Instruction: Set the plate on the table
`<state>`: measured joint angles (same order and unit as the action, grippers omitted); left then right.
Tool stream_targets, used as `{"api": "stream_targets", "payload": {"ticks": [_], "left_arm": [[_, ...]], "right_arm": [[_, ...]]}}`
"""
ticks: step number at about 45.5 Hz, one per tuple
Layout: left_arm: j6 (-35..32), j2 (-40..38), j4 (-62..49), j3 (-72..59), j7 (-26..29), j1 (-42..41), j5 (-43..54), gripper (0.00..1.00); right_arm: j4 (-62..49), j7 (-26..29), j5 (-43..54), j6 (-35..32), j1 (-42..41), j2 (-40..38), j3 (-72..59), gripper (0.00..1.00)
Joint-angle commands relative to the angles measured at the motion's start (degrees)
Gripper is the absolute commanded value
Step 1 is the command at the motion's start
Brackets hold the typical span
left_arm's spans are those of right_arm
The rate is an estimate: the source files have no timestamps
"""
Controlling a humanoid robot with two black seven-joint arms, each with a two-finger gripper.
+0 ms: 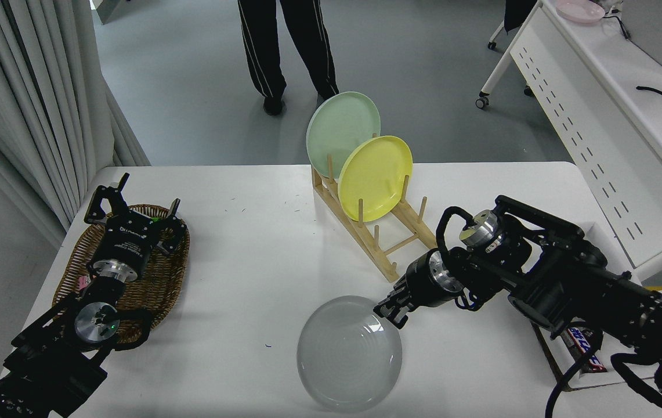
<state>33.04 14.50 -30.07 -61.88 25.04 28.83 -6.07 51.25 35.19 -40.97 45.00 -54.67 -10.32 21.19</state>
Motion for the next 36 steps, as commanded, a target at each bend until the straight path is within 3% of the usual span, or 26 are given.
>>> {"api": "stream_targets", "payload": {"ticks": [1,36], "left_arm": [[0.00,0.00,0.01,0.00,0.01,0.00,0.00,1.00],[0.00,0.00,-0.08,0.00,0.01,0.00,0.00,1.00]], "right_arm": [[-0.98,-0.03,0.46,0.00,0.18,0.21,0.16,0.00],[-3.17,-0.12,2.39,0.00,0.62,1.53,0.69,0.00]]}}
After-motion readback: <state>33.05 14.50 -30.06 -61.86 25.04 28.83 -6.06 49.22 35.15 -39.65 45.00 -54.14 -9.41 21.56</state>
